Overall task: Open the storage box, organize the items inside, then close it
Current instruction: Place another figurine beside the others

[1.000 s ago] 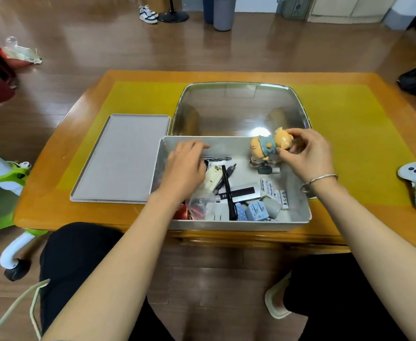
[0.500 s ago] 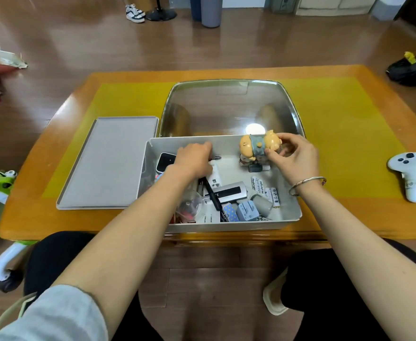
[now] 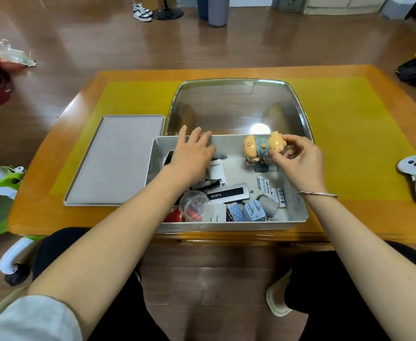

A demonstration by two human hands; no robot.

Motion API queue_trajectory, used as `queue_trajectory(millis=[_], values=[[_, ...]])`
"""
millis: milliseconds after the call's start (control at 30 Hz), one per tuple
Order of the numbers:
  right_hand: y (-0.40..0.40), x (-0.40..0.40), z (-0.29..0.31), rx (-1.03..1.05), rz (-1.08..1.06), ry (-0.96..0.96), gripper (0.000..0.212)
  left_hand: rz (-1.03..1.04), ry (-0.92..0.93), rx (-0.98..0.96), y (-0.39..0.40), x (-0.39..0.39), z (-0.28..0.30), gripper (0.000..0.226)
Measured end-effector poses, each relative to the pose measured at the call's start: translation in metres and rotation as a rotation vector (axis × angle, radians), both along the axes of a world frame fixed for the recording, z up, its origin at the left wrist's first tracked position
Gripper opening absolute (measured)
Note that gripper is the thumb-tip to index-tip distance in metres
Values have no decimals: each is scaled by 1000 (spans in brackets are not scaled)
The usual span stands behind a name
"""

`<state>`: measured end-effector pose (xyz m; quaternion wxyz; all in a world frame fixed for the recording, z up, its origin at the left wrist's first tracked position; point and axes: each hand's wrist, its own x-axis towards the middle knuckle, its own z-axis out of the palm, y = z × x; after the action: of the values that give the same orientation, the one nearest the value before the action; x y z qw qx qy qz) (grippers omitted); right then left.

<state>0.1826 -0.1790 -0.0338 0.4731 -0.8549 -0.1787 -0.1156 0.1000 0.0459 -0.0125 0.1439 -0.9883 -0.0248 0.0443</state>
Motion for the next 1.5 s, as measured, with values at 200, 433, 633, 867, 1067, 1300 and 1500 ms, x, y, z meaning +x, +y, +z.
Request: queue_trajectory(millis=[200, 433, 633, 867, 1067, 1300, 1500], values=[[-1, 1, -1, 33, 8, 38, 40, -119, -76, -167, -8, 6, -11, 42], [0, 1, -2, 39, 18, 41, 41, -219, 324, -204, -7, 18, -20, 70], [0, 1, -3, 11, 13, 28, 41, -174, 375, -195, -10, 26, -25, 45], [1, 3, -5, -6, 24, 23, 39, -157, 135, -170, 0, 25, -26, 46], [1, 4, -5, -20, 25, 9, 40, -106, 129, -267, 0, 27, -31, 53], [1, 3, -5, -35, 36, 6, 39, -32, 140, 0, -15, 35, -38, 62], [2, 4, -5, -84, 38, -19, 38, 39, 128, 26, -19, 36, -37, 62]])
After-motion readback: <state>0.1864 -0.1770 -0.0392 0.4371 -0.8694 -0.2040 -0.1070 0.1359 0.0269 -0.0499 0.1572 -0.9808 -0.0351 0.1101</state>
